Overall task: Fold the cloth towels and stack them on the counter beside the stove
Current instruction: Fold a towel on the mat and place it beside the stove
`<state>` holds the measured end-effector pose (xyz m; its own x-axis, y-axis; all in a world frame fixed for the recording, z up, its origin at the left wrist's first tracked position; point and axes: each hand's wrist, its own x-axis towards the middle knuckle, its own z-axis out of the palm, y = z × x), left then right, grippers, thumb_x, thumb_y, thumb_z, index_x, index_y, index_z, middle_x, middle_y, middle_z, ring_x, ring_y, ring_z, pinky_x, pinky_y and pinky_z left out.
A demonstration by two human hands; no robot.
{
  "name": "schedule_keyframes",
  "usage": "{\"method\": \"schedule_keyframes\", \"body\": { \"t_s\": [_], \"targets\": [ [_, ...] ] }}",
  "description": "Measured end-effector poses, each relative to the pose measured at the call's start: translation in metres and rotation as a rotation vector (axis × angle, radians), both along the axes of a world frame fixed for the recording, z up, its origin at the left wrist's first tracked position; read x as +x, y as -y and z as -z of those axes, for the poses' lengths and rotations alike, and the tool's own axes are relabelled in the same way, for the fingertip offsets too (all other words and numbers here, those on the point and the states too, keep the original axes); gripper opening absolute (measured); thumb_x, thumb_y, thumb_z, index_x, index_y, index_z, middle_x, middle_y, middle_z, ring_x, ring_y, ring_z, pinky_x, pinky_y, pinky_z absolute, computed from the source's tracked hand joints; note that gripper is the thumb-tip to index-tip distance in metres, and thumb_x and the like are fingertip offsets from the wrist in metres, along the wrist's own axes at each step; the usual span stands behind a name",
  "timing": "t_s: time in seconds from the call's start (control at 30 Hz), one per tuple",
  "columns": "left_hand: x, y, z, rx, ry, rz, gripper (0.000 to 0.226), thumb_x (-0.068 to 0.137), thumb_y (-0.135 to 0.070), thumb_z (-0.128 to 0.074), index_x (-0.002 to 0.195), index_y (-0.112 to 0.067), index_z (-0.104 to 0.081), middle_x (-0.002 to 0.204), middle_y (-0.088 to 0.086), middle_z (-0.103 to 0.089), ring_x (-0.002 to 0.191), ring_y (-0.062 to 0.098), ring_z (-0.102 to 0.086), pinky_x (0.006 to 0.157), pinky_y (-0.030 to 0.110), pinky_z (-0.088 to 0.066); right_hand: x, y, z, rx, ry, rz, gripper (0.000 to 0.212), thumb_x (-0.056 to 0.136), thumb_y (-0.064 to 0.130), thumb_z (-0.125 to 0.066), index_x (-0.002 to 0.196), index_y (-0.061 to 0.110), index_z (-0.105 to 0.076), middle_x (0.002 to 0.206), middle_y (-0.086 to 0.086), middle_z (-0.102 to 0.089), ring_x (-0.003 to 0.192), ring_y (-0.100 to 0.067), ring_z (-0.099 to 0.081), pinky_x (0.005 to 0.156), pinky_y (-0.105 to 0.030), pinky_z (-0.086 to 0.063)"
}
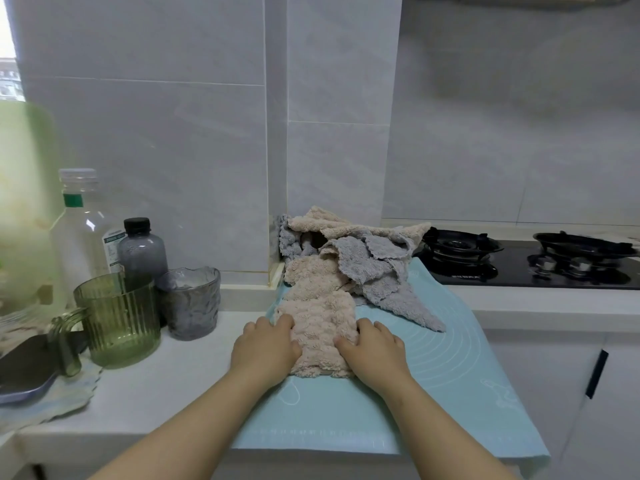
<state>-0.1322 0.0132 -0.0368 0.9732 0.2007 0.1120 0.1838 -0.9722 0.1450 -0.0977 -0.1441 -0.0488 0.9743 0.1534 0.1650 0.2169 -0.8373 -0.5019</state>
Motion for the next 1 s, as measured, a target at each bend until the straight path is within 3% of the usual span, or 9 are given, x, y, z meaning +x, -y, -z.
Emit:
{"method": "schedule_keyframes", "body": {
  "t_s": [0.1,0.23,0.33,0.47,0.53,0.63,0.8,0.9,1.0],
  "targets": [
    [0.005,0.006,-0.015,-0.126,-0.103,-0.062,0.050,0.095,-0.033,-0.044,0.135,-0.011,-0.024,0.129,0.019,-0.041,0.112,0.036,-0.049,0.084,0.036,-0.041,-0.003,0.001,-0.002,0.062,0.087,-0.010,0.021,0.090,0.040,-0.048,0.095,0.021,-0.043,0.096,0.001,-0.057,0.105,-0.022,-0.051,0.100,-0.034,-0.028],
    [0.007,0.002,-0.022,-0.472,-0.096,-0.110,0.063,0.088,-0.027,-0.058,0.133,-0.005,-0.021,0.114,0.016,-0.054,0.089,0.026,-0.056,0.071,0.030,-0.045,-0.009,0.004,-0.004,0.238,0.065,-0.051,0.017,0.090,0.033,-0.052,0.094,0.022,-0.040,0.077,0.005,-0.055,0.085,-0.023,-0.052,0.079,-0.032,-0.033],
    [0.005,-0.004,-0.018,-0.904,-0.008,-0.107,0.067,0.082,-0.014,-0.066,0.135,-0.010,-0.025,0.113,0.015,-0.055,0.086,0.025,-0.055,0.062,0.028,-0.047,-0.008,0.005,-0.001,0.445,0.007,-0.067,0.025,0.088,0.027,-0.052,0.108,0.026,-0.037,0.079,0.004,-0.061,0.087,-0.026,-0.058,0.080,-0.035,-0.043],
    [0.005,-0.004,-0.016,-1.312,0.116,-0.045,0.076,0.080,0.004,-0.064,0.138,-0.026,-0.026,0.107,0.011,-0.058,0.080,0.029,-0.062,0.062,0.033,-0.052,-0.005,0.008,0.000,0.597,-0.009,-0.132,0.061,0.089,0.022,-0.049,0.132,0.053,-0.019,0.082,0.008,-0.062,0.066,-0.019,-0.053,0.070,-0.032,-0.044],
    [0.004,-0.006,-0.015,-1.492,0.132,-0.032,0.081,0.081,0.007,-0.063,0.137,-0.038,-0.025,0.106,0.014,-0.061,0.071,0.028,-0.065,0.059,0.034,-0.055,-0.004,0.010,0.001,0.614,-0.011,-0.175,0.060,0.093,0.024,-0.046,0.134,0.059,-0.021,0.089,0.007,-0.057,0.075,-0.015,-0.052,0.080,-0.032,-0.045],
    [0.001,-0.010,-0.014,-1.600,0.111,0.021,0.075,0.083,0.009,-0.059,0.127,-0.048,-0.038,0.103,0.022,-0.065,0.066,0.026,-0.068,0.053,0.029,-0.056,0.000,0.012,0.006,0.587,-0.033,-0.207,0.041,0.095,0.026,-0.044,0.126,0.054,-0.044,0.091,0.017,-0.055,0.100,-0.010,-0.050,0.092,-0.024,-0.039],
    [0.010,-0.012,-0.014,-1.620,-0.020,-0.020,0.050,0.084,0.014,-0.053,0.108,-0.028,-0.062,0.103,0.014,-0.060,0.076,0.024,-0.066,0.059,0.027,-0.057,0.000,0.012,0.003,0.532,-0.106,-0.153,0.027,0.092,0.025,-0.049,0.106,0.044,-0.063,0.066,0.019,-0.059,0.074,-0.006,-0.051,0.079,-0.027,-0.042],
    [0.011,-0.010,-0.016,-1.634,-0.043,-0.150,0.039,0.082,0.015,-0.052,0.097,-0.019,-0.065,0.106,0.011,-0.062,0.085,0.025,-0.063,0.068,0.031,-0.053,0.001,0.011,-0.004,0.506,-0.203,-0.141,0.029,0.090,0.024,-0.053,0.104,0.048,-0.060,0.096,0.016,-0.063,0.095,-0.013,-0.054,0.095,-0.030,-0.042],
    [0.010,-0.004,-0.022,-1.603,-0.055,-0.281,0.025,0.083,0.006,-0.059,0.092,-0.016,-0.064,0.099,0.008,-0.064,0.081,0.022,-0.063,0.063,0.029,-0.052,0.004,0.012,-0.018,0.615,-0.394,-0.133,0.028,0.091,0.021,-0.054,0.095,0.048,-0.059,0.111,0.015,-0.062,0.084,-0.006,-0.054,0.085,-0.019,-0.043]
  ]
}}
